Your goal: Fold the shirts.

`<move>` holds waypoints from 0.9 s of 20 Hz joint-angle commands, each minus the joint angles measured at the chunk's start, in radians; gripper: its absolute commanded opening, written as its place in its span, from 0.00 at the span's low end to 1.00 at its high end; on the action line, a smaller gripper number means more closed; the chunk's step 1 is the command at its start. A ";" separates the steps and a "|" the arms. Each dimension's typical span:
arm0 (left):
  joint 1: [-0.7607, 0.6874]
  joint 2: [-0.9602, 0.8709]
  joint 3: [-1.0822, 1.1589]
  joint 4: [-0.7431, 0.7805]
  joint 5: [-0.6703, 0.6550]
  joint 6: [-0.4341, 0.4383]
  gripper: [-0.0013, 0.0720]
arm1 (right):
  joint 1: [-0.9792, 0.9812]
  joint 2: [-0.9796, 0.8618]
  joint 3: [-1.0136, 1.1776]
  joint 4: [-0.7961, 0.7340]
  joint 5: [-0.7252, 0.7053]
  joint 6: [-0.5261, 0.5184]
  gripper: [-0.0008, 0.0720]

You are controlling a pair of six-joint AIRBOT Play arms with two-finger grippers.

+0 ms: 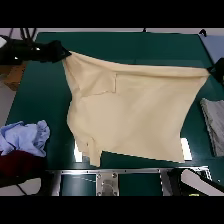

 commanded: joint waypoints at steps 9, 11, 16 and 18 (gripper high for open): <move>0.062 -0.350 0.225 -0.061 0.134 -0.051 0.06 | 0.045 -0.620 0.417 0.282 0.053 -0.109 0.04; 0.098 -0.351 0.245 -0.061 0.100 -0.067 0.06 | 0.045 -0.620 0.454 0.283 0.094 -0.110 0.04; 0.132 -0.359 0.246 0.038 -0.061 -0.064 0.06 | 0.061 -0.620 0.455 0.254 0.254 -0.111 0.03; 0.132 -0.360 0.246 0.073 -0.121 -0.064 0.06 | 0.066 -0.613 0.440 0.219 0.313 -0.106 0.03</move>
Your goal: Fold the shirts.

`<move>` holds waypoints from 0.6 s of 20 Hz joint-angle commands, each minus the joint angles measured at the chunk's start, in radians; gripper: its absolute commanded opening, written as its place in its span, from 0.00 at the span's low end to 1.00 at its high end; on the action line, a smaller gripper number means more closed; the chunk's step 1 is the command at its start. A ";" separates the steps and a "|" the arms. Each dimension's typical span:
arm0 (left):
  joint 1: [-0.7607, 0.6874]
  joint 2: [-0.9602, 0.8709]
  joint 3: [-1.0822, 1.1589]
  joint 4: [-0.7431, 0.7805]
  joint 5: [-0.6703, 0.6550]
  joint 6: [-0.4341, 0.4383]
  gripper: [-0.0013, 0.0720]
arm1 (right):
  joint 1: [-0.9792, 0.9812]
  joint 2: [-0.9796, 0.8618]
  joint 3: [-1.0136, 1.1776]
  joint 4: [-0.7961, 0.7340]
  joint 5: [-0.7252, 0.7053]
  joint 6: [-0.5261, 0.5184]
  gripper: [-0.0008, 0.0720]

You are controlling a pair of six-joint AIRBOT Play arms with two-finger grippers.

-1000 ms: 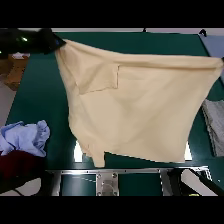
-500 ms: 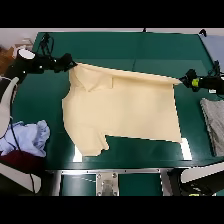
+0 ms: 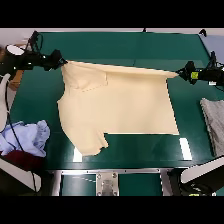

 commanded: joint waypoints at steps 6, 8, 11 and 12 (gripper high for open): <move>-0.008 -0.005 -0.062 0.174 -0.201 -0.013 0.06 | 0.025 0.054 -0.193 -0.123 0.110 0.019 0.03; -0.012 -0.005 -0.110 0.201 -0.198 -0.024 0.06 | 0.027 0.054 -0.245 -0.123 0.098 0.011 0.03; -0.012 -0.005 -0.170 0.209 -0.192 -0.025 0.06 | 0.027 0.054 -0.302 -0.124 0.088 -0.003 0.03; -0.012 -0.005 -0.181 0.208 -0.188 -0.025 0.06 | 0.027 0.054 -0.311 -0.124 0.088 -0.003 0.04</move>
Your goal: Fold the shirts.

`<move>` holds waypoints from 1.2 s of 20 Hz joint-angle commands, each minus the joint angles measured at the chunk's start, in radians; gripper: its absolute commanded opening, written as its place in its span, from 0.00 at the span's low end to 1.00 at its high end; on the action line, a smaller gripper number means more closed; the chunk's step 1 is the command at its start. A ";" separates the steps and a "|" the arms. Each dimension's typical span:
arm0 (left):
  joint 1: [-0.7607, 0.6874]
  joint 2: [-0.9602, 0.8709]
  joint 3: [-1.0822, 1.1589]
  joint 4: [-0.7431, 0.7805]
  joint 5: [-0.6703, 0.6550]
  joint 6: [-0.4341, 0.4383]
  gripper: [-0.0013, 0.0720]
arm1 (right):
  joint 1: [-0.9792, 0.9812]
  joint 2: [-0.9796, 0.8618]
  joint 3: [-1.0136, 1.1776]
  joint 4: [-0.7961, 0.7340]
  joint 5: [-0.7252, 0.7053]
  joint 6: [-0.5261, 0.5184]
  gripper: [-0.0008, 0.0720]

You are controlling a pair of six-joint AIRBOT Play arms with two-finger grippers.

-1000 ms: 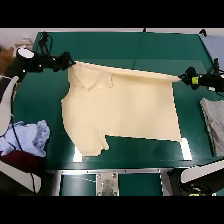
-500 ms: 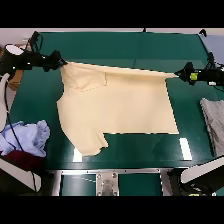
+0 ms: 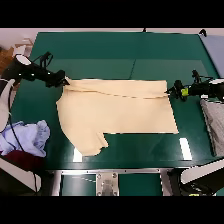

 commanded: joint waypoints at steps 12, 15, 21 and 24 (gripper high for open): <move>0.100 0.268 -0.321 0.026 -0.334 -0.077 0.92 | -0.239 0.325 -0.183 -0.133 0.163 0.000 0.51; 0.101 0.501 -0.624 0.043 -0.228 -0.068 0.92 | -0.307 0.521 -0.451 -0.131 0.122 0.002 0.51; 0.097 0.804 -1.107 -0.035 -0.063 -0.109 0.92 | -0.323 0.819 -0.802 -0.132 0.015 0.048 0.50; 0.097 0.809 -1.250 -0.140 -0.006 -0.054 0.90 | -0.323 0.834 -0.874 -0.132 -0.013 0.048 0.50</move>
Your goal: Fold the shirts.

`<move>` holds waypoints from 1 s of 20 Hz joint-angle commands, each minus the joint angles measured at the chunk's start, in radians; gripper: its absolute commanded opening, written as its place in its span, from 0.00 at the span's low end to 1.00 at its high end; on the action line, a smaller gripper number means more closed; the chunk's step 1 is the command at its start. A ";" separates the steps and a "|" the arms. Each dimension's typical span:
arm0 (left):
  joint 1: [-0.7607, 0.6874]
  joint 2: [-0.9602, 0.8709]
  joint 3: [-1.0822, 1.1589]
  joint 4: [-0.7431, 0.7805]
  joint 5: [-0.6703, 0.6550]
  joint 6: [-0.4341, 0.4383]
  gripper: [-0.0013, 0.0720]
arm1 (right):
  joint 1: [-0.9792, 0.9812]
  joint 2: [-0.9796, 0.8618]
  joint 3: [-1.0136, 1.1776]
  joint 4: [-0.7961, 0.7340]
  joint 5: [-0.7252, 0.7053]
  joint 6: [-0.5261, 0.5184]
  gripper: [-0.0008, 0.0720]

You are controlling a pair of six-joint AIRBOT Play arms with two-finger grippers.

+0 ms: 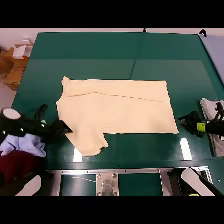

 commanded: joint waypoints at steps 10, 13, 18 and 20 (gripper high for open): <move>0.000 0.047 -0.292 -0.324 0.253 0.219 0.31 | -0.005 0.052 -0.170 -0.003 -0.058 0.059 0.51; 0.000 0.047 -0.292 -0.462 0.272 0.326 0.06 | -0.005 0.051 -0.173 -0.010 -0.055 0.101 0.60; 0.000 0.047 -0.292 -0.470 0.257 0.346 0.06 | 0.008 0.020 -0.222 0.047 -0.184 0.121 0.62; 0.000 0.047 -0.292 -0.470 0.254 0.347 0.06 | 0.063 -0.029 -0.235 0.104 -0.263 0.091 0.59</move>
